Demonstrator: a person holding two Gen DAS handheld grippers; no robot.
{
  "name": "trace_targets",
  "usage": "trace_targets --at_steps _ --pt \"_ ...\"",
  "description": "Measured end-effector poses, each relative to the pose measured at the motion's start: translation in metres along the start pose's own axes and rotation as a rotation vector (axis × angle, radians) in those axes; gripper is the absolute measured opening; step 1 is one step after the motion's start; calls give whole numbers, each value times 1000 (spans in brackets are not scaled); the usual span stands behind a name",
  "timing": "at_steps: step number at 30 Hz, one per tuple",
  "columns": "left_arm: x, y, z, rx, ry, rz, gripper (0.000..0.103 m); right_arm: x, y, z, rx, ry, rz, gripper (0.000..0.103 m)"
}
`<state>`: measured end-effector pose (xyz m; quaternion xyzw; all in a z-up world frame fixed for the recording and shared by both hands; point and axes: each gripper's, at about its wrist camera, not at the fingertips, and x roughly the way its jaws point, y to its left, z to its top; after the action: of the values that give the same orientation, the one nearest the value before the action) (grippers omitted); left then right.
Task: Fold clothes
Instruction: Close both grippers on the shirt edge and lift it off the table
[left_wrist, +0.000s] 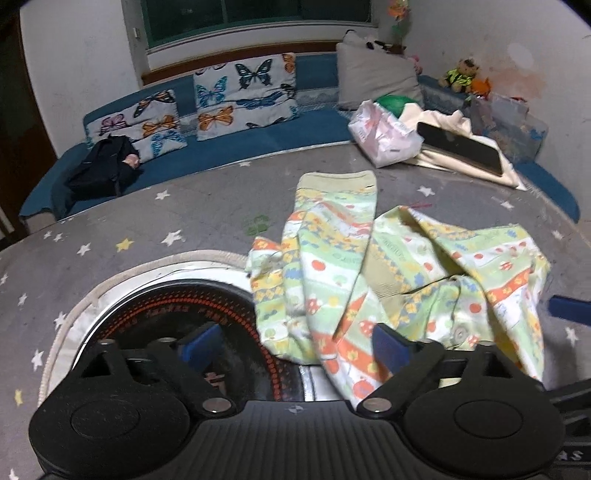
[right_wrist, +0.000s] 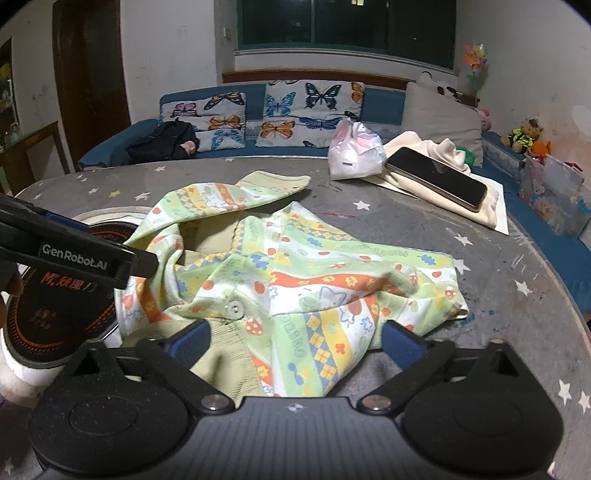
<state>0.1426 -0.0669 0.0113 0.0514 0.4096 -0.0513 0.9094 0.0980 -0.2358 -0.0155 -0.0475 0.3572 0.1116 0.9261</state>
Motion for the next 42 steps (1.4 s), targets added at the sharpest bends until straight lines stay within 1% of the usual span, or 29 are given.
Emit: trace_targets --at_steps 1,2,4,5,6,7,8,10,11,12,14,15,17,18,22,28,33,39,42 --pt "0 1 0 -4 0 -13 73 1 -1 0 3 3 3 91" --pt "1 1 0 -8 0 -26 70 2 -2 0 6 5 6 89" --pt "2 2 1 -15 0 -51 49 3 -4 1 11 10 11 80" --pt "2 3 1 -19 1 -64 45 3 -5 1 14 12 14 78" --pt "3 3 1 -23 1 -77 37 3 -7 1 17 14 16 76" --pt "3 4 2 -26 1 -90 28 3 -8 1 20 17 17 70" --pt "4 4 2 -30 1 -103 24 4 -9 1 26 20 22 67" --pt "2 4 2 -30 -5 -116 15 4 -13 0 39 22 28 58" --pt "0 4 1 -25 -12 -115 12 3 -15 0 44 20 30 54" --pt "-2 3 1 -20 -19 -113 9 2 -17 0 50 18 31 48" --pt "-5 3 1 -12 -31 -110 7 0 -22 -1 65 16 39 40" --pt "-7 4 1 -11 -35 -111 7 -1 -24 -1 74 13 43 34" --pt "-10 4 1 -7 -44 -112 6 -3 -26 -1 85 5 42 28" --pt "-11 5 1 -11 -49 -113 5 -5 -26 -1 92 -4 46 21" --pt "-19 8 4 -18 -68 -115 4 -15 -29 5 115 -50 70 12" --pt "-39 13 11 -25 -117 -118 3 -36 -32 19 134 -132 95 9" --pt "-64 21 25 -24 -184 -101 3 -55 -29 41 130 -193 126 8" --pt "-95 41 55 -40 -266 -51 2 -75 -20 89 107 -291 161 8" --pt "-111 53 73 -47 -307 -19 2 -81 -9 120 77 -340 167 7"
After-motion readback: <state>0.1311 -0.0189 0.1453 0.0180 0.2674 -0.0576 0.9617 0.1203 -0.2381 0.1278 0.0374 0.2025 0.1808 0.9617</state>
